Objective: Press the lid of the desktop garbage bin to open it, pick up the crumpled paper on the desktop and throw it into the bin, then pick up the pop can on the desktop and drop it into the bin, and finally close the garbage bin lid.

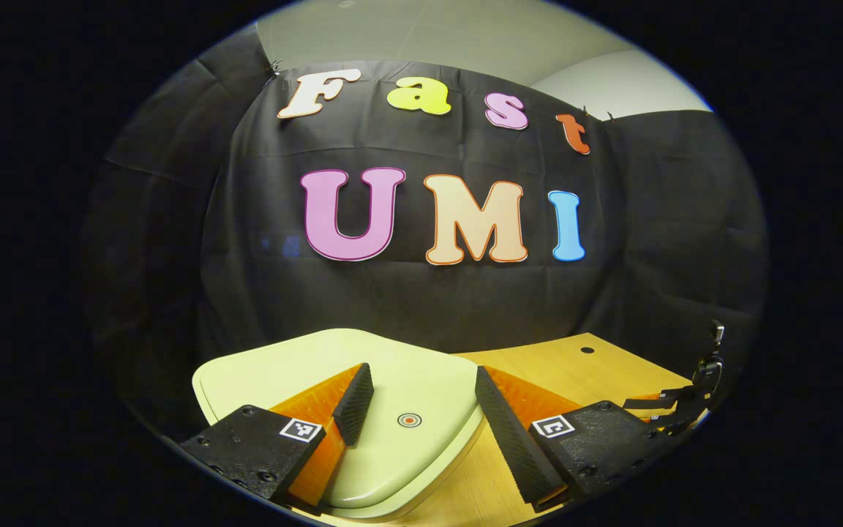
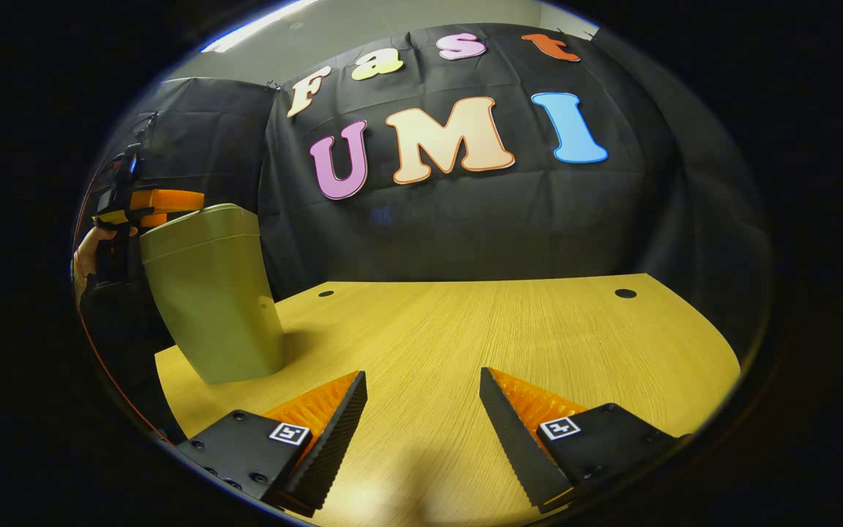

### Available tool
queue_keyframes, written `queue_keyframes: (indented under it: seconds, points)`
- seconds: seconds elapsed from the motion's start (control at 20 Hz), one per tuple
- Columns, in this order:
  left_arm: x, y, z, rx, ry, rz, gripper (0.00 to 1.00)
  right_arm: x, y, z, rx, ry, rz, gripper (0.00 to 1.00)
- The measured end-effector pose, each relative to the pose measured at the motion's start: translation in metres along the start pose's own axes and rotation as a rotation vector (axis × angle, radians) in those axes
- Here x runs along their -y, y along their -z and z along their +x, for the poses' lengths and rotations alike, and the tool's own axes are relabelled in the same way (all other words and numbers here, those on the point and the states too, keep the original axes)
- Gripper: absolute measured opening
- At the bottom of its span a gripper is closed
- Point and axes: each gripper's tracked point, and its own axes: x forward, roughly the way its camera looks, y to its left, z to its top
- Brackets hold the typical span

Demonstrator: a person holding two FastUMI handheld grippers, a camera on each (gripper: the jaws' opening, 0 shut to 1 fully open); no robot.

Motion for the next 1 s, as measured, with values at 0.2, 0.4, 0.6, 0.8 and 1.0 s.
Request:
queue_keyframes:
  seconds: [0.2, 0.4, 0.6, 0.8, 1.0]
  points:
    - [0.0005, 0.0050, 0.0003, -0.028, -0.007, 0.040, 0.90, -0.0023, -0.0006, -0.0004, -0.002, -0.006, 0.003, 0.98]
    - [-0.0014, 0.0075, 0.0022, -0.040, -0.016, 0.072, 0.91, -0.0043, -0.0049, -0.0018, 0.008, -0.013, 0.012, 0.98]
    - [-0.0022, 0.0033, 0.0025, -0.029, -0.014, 0.059, 0.90, -0.0052, -0.0052, -0.0028, 0.009, -0.015, 0.006, 0.98]
    - [-0.0007, 0.0017, 0.0022, -0.028, 0.009, 0.040, 0.90, -0.0048, -0.0033, -0.0016, 0.002, -0.015, 0.004, 0.98]
    - [0.0016, -0.0009, 0.0029, -0.052, 0.011, 0.060, 0.92, -0.0019, -0.0046, -0.0038, 0.008, -0.011, 0.005, 0.98]
